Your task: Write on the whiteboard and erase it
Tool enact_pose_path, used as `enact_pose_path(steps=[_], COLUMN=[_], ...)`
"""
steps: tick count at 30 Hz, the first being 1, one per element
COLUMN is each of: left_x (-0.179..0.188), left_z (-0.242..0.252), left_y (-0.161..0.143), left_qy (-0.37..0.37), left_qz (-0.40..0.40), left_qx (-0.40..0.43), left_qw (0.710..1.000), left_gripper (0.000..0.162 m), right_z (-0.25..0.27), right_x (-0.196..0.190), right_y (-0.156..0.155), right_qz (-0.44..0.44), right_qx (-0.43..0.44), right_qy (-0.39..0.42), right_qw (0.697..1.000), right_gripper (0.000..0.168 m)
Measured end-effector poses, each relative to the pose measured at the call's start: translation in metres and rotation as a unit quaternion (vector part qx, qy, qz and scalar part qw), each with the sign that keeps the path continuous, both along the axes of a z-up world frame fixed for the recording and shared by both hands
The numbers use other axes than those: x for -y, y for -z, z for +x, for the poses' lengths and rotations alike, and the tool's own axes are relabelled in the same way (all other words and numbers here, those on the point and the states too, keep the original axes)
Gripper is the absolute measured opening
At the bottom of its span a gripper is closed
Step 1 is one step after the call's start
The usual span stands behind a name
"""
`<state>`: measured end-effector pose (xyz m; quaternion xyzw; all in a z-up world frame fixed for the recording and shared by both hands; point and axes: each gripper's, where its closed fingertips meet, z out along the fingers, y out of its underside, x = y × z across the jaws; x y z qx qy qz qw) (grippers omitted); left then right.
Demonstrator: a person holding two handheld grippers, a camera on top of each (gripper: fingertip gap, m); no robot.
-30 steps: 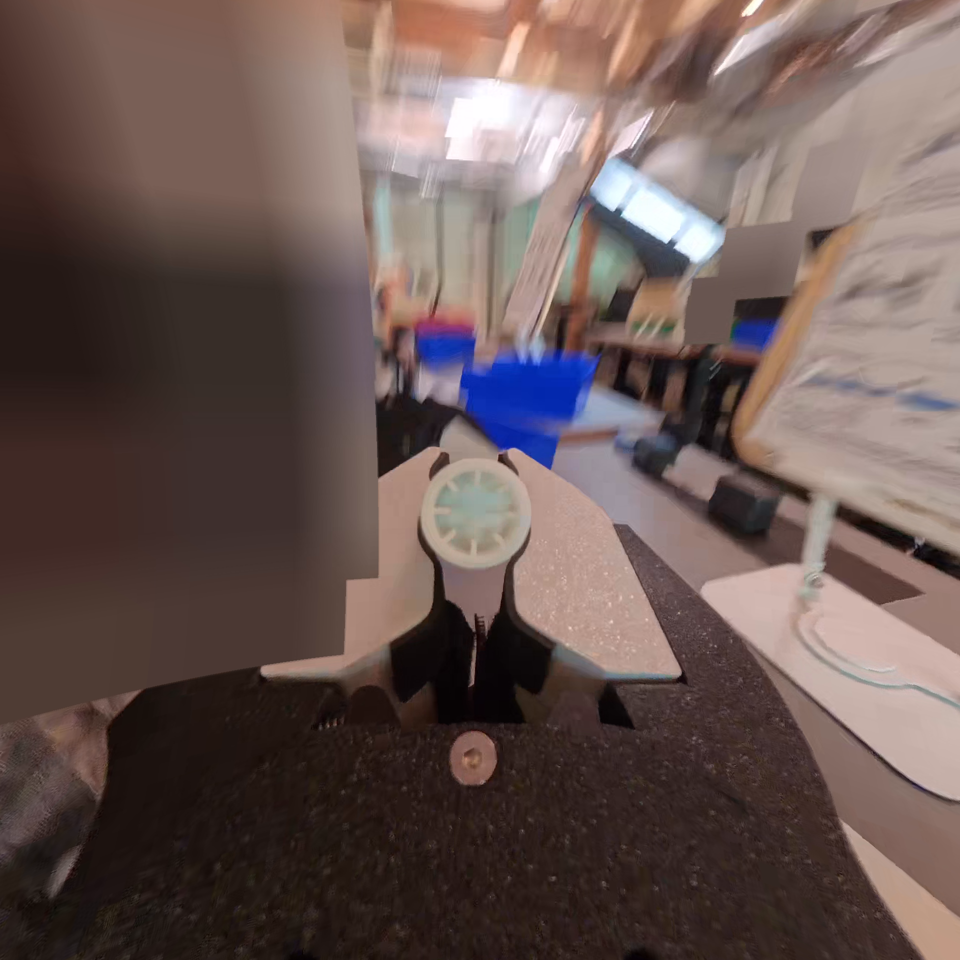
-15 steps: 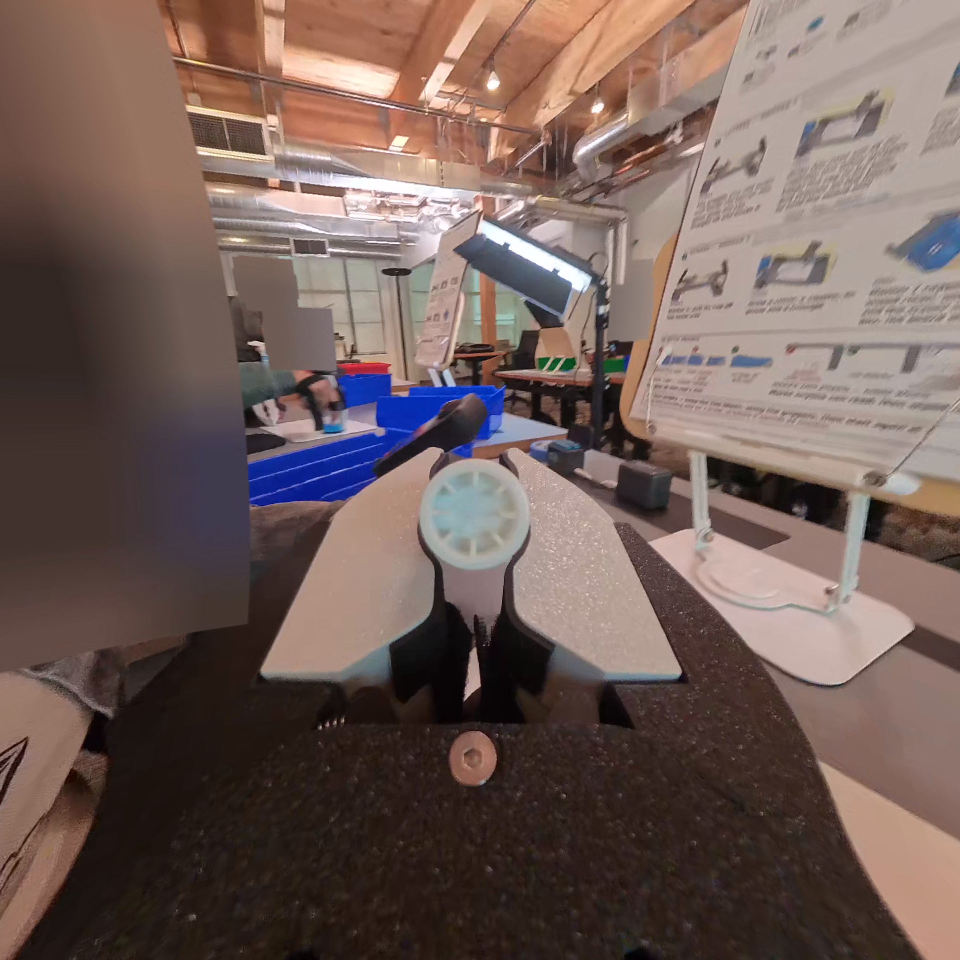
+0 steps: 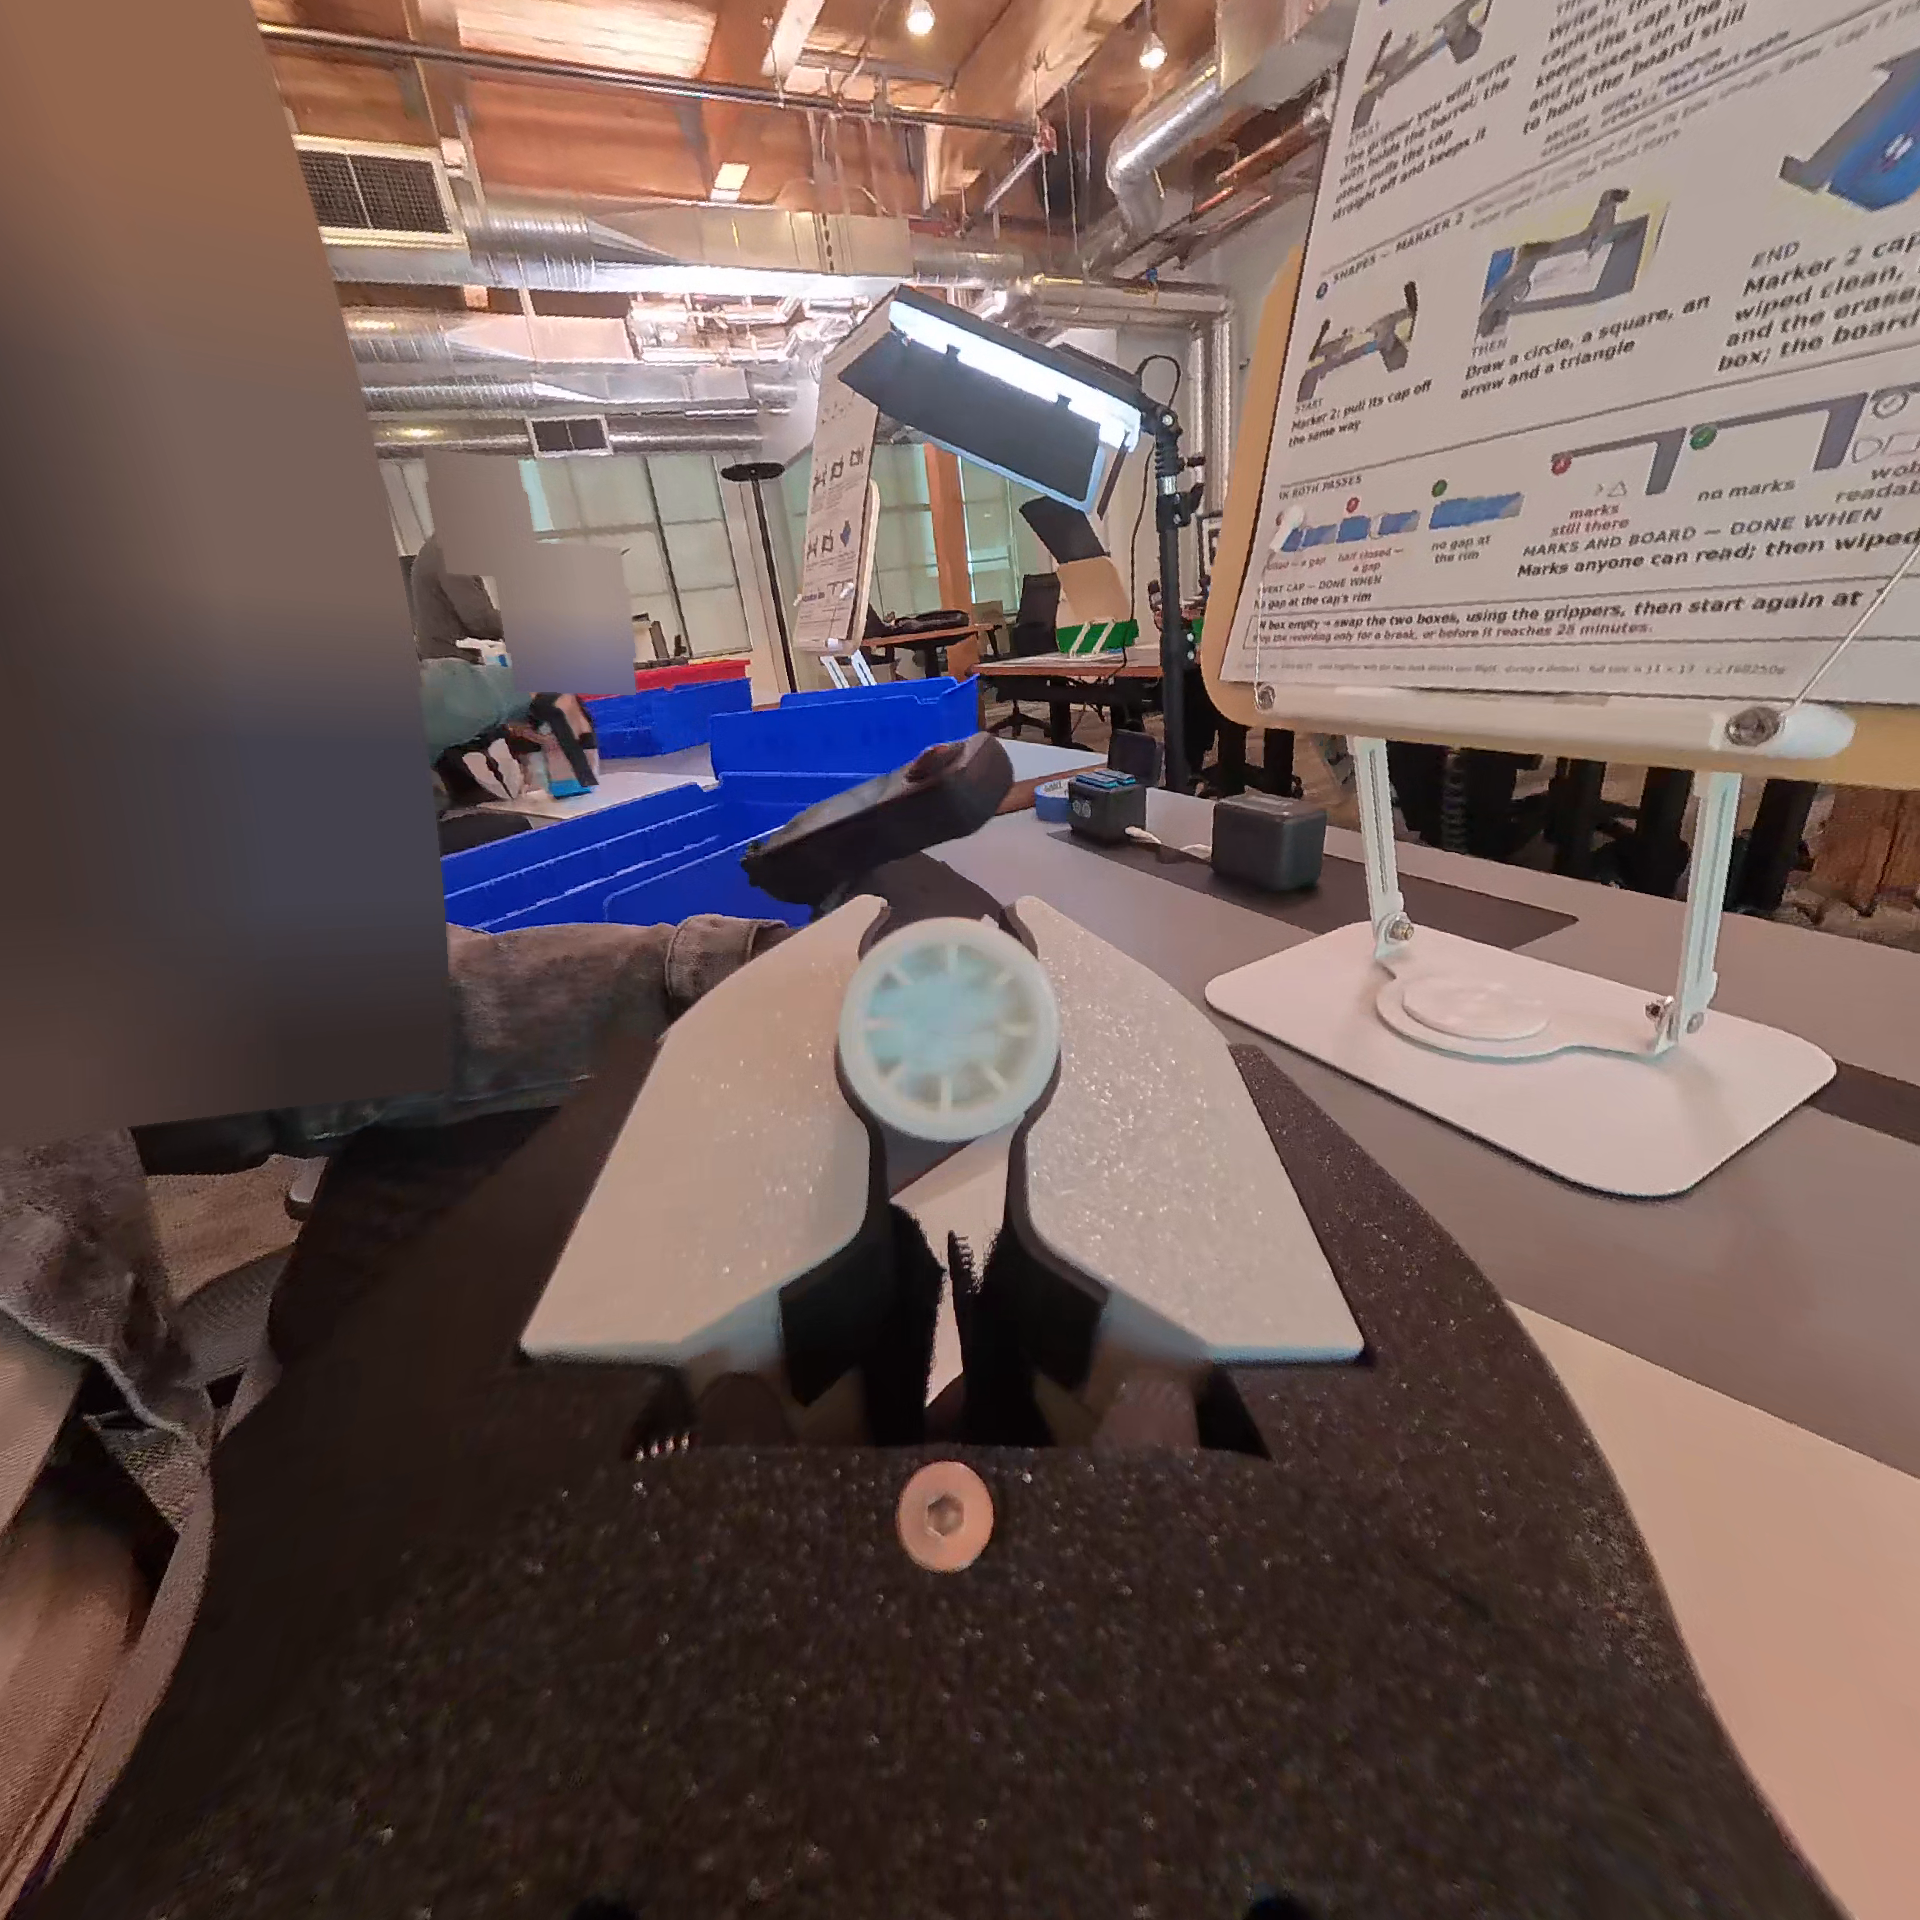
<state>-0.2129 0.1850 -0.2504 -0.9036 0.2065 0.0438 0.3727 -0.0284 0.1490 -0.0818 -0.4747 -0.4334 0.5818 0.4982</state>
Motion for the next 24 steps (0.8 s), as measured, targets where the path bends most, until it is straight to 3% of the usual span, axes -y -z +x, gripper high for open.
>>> enact_pose_path(steps=[8,13,16,24], left_x=[0.028,0.024,0.031,0.044], left_z=[0.009,0.019,0.028,0.039], left_y=[-0.001,-0.029,-0.031,-0.014], left_qy=[0.019,0.029,0.046,0.082], left_qz=[-0.015,0.076,0.077,0.031], left_qx=[0.005,0.059,0.110,0.142], left_qw=[1.000,0.995,0.990,0.986], left_gripper=[0.015,0.015,0.015,0.015], right_z=[-0.010,-0.020,-0.030,-0.067], right_x=[-0.015,-0.014,-0.011,0.009], right_y=[0.032,0.057,0.070,0.104], right_qz=[-0.064,-0.071,-0.065,0.004], right_qx=[0.105,0.171,0.201,0.315], right_qy=[0.038,0.081,0.093,0.080], right_qw=[0.992,0.979,0.973,0.946], right_gripper=[0.020,0.019,0.020,0.019])
